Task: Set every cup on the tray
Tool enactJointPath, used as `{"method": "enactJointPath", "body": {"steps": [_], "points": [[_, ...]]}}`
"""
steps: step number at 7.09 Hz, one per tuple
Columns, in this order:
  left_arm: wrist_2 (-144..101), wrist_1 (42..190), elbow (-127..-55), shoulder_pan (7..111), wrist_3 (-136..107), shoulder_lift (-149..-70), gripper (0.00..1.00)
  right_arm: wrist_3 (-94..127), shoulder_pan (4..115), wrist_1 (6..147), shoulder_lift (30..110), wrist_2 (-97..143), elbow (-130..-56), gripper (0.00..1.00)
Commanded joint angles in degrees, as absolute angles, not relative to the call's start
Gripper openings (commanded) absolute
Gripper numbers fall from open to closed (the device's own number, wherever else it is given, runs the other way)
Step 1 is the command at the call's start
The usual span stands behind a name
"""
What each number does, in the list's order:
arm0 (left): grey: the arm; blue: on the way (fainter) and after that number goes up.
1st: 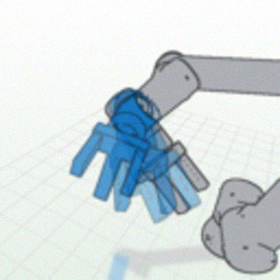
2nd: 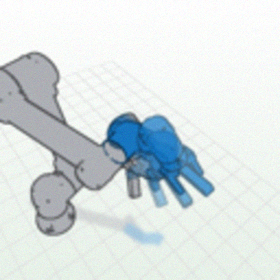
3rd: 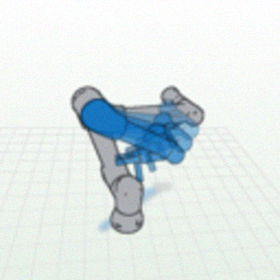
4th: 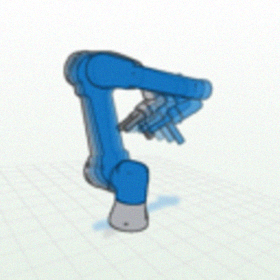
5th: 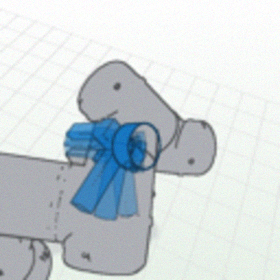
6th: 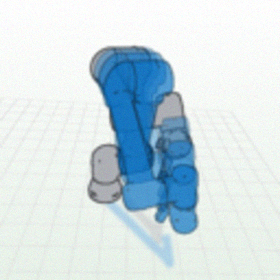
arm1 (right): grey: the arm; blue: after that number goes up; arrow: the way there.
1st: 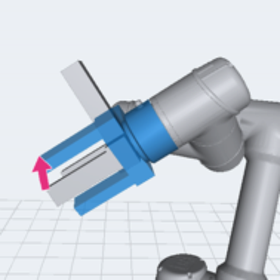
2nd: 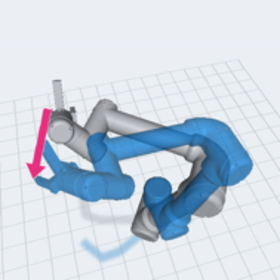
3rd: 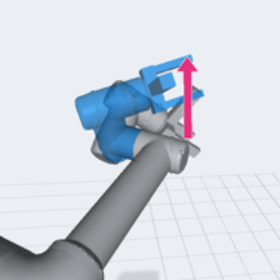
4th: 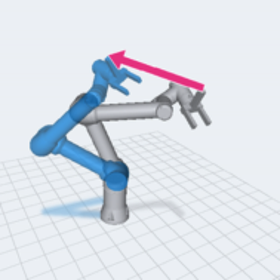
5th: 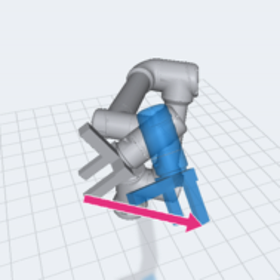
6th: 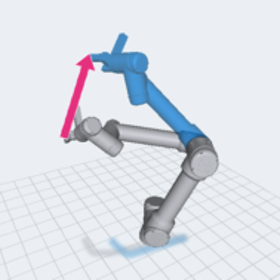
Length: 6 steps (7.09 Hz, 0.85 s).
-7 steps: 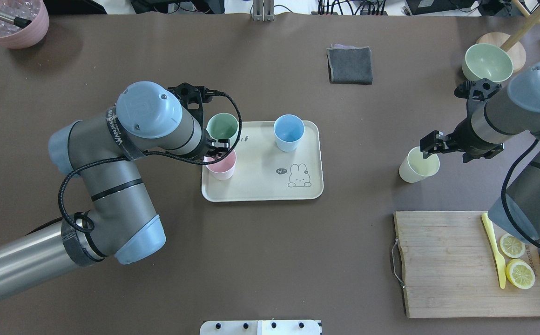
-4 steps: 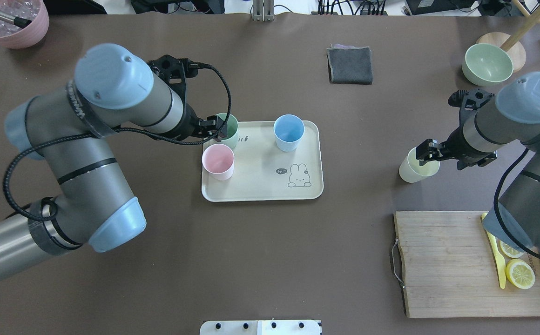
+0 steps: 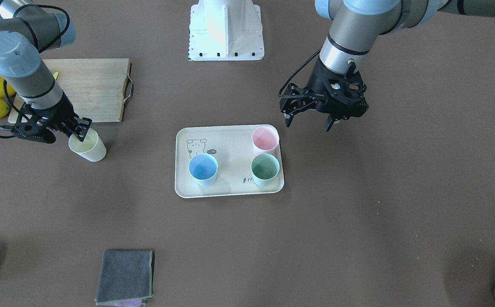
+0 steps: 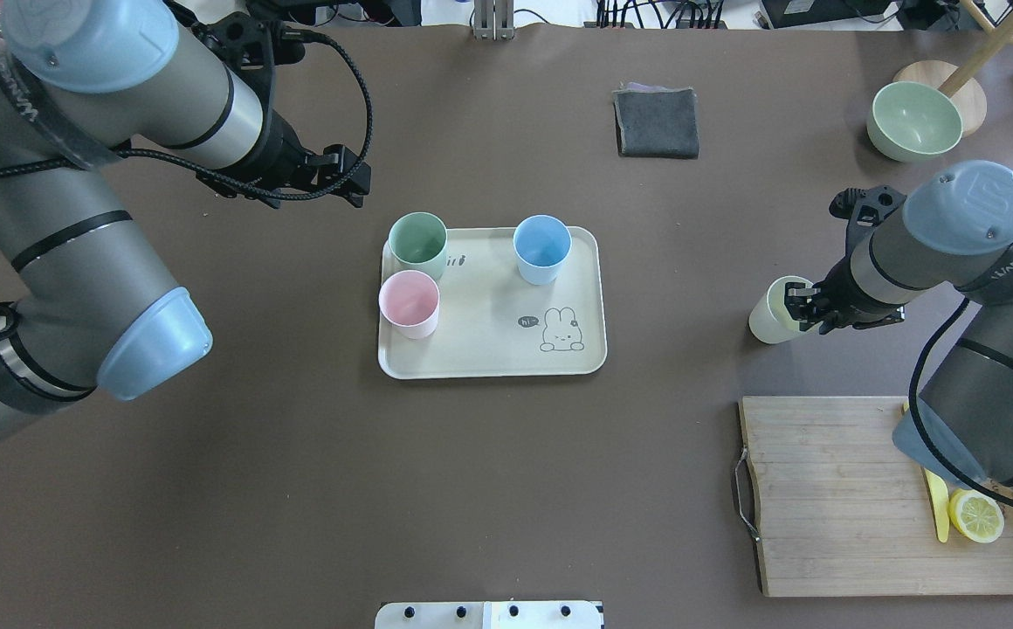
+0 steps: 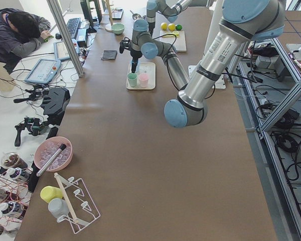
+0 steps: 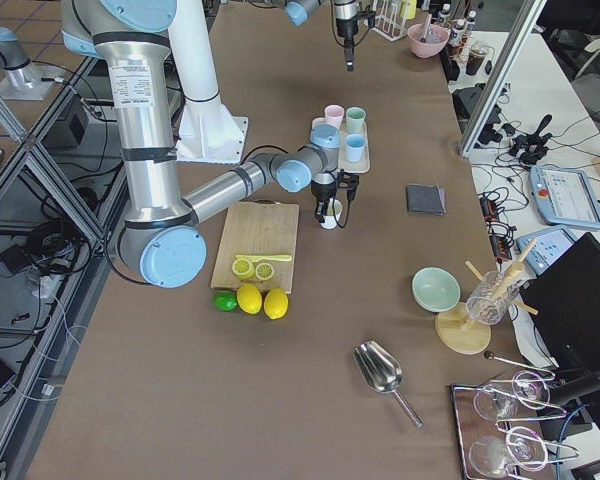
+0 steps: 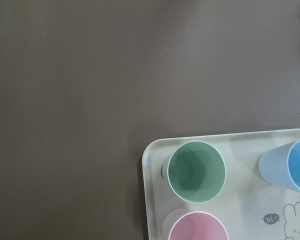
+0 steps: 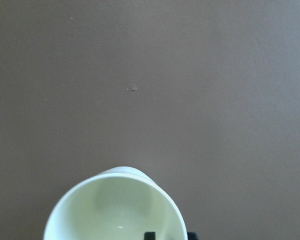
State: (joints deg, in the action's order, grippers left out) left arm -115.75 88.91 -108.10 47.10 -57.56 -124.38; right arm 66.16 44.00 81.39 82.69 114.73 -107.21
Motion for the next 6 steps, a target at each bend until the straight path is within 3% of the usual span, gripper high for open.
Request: {"method": "enactJointPath", "body": {"steps": [1, 4, 6], "points": [[-119.1, 84.8, -109.3, 53.1, -47.5, -121.8, 0.98, 68.9, 43.9, 81.9, 80.6, 115.3, -109.5, 0.00], [-125.9, 84.5, -110.2, 64.3, -26.7, -111.3, 0.98, 75.3, 44.4, 95.4, 67.5, 117.8, -111.5, 0.00], [-128.6, 84.3, -105.9, 72.6, -11.7, -104.7, 0.98, 82.9, 39.2, 97.6, 60.9, 116.0, -110.7, 0.00]]}}
